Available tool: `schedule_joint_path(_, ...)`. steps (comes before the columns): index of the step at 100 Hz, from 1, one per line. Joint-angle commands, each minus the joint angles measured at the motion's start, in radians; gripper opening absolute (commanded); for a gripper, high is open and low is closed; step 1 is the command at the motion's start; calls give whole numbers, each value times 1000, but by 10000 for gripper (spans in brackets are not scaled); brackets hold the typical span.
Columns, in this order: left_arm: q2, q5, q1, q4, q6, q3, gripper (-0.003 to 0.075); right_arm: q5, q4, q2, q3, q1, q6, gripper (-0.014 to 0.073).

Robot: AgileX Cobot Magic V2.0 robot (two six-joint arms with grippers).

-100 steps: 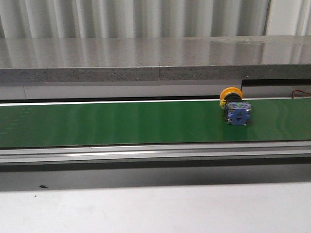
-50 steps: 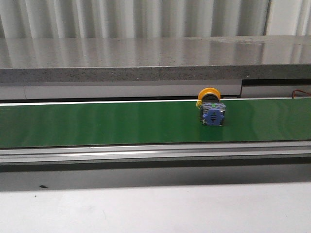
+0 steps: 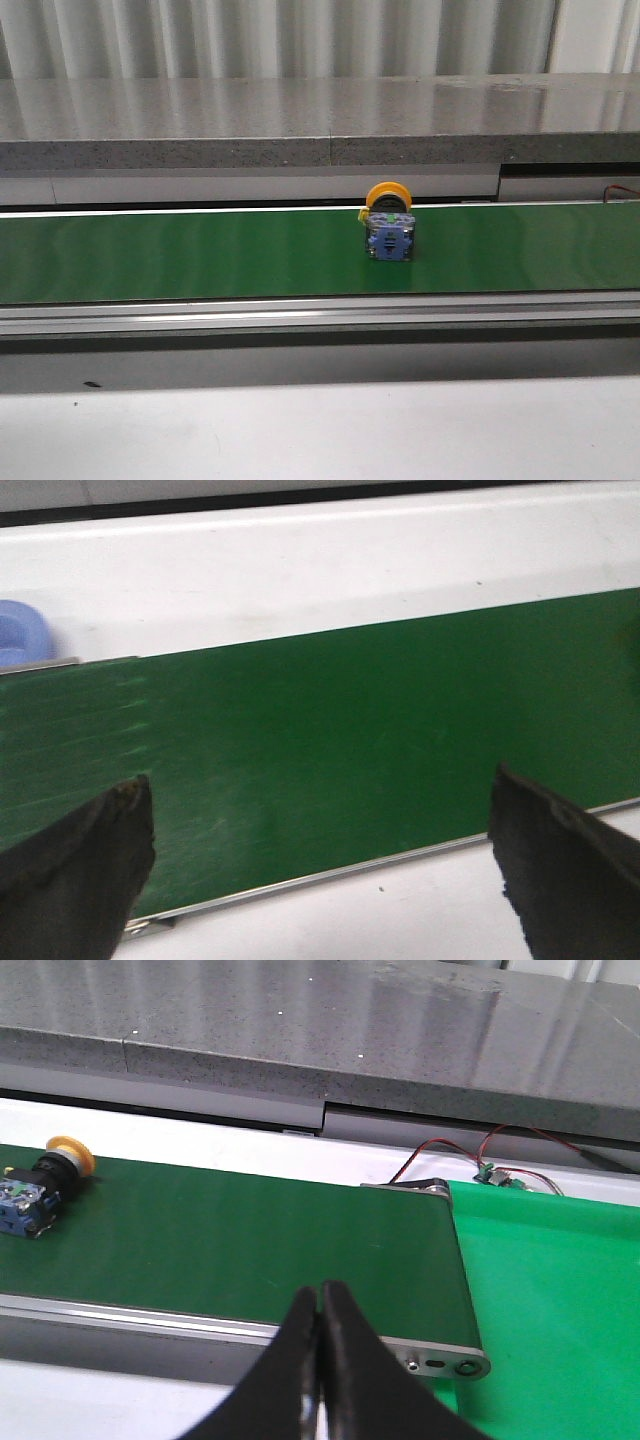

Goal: Move button from right to left
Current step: 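Let the belt carry the button toward the left gripper, then lower the left gripper over the button and close on it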

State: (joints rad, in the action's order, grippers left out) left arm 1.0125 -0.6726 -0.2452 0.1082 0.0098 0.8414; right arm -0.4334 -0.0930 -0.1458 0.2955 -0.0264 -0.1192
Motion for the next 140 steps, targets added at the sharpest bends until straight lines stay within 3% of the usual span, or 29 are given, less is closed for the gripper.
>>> schedule_joint_path(1,87,19,-71,26,-16,95,636,84,-4,-10,25,0,-9,-68)
schedule_joint_path(30,393,-45,-281,26,-140,341,637,84,-4,-10,25,0,-9,-68)
schedule_joint_path(45,537,-152,-345,26,-183,480,636,84,-4,-10,25,0,-9,-68)
schedule_joint_path(76,744,-269,-404,31,-272,696,636,84,-4,-10,25,0,-9,-68)
schedule_joint_path(108,861,-298,-404,-38,-359,766,625,84,-4,-10,25,0,-9,-68)
schedule_joint_path(122,884,-306,-402,-102,-407,767,511,84,-4,-10,25,0,-9,-68)
schedule_joint_path(140,884,-314,-389,-102,-407,767,236,84,-4,-10,25,0,-9,-68)
